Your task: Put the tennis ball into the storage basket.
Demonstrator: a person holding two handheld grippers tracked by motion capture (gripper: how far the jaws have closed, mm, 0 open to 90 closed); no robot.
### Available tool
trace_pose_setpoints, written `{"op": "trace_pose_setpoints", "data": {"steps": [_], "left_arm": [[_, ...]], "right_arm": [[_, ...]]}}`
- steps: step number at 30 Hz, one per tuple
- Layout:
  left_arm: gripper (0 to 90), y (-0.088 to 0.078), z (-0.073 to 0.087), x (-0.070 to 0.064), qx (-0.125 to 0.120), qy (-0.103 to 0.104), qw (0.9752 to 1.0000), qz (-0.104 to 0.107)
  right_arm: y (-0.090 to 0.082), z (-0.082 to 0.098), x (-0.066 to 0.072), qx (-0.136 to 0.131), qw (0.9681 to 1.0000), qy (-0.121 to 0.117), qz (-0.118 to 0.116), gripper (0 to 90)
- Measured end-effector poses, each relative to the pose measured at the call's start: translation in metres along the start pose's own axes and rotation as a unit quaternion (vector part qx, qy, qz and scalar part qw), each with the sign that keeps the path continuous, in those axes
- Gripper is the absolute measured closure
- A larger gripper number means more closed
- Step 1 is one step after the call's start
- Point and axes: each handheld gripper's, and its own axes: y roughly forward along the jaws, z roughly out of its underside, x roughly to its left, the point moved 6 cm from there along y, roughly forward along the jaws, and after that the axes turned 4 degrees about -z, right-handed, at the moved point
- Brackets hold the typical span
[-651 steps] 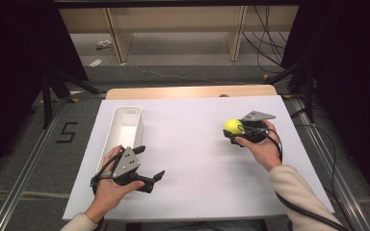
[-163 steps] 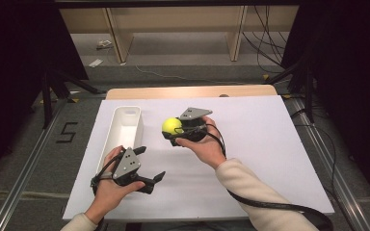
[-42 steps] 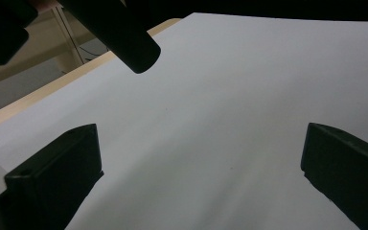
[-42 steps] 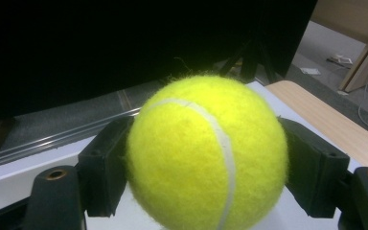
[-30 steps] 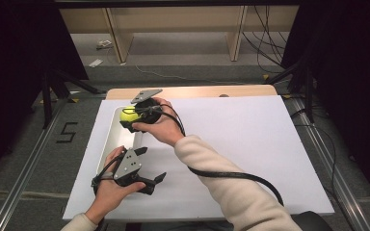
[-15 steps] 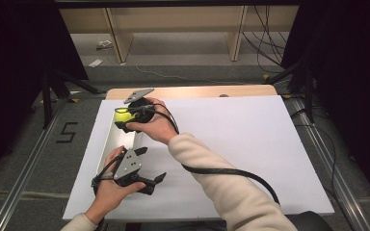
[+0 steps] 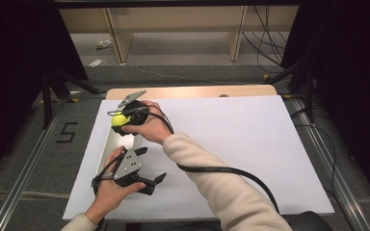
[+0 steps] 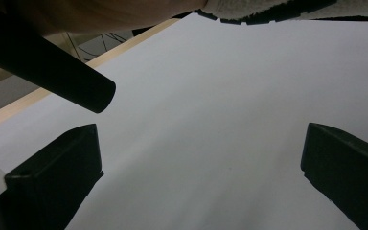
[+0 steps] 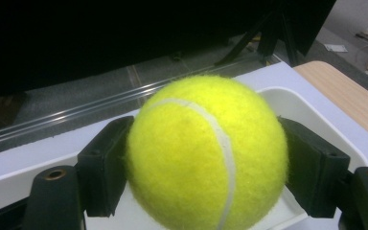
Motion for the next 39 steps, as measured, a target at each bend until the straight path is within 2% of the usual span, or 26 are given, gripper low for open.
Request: {"op": "trace_pose_setpoints", "data": {"steps": [19,29,39], "left_arm": [[0.0,0.000,0.000,0.000,-0.001,-0.001,1.0000,0.000],[0.0,0.000,0.000,0.000,0.000,-0.001,1.0000,0.001],[0.0,0.000,0.000,-0.001,0.001,0.002,1.0000,0.002]], "right_arm": [[0.016,0.007,-0.004,0.029,0.9995,-0.008,0.008,25.9],[0.022,0.012,-0.004,0.049,0.9988,-0.003,0.005,25.7],[0.028,0.016,-0.003,0.053,0.9986,-0.007,0.004,25.4]]}}
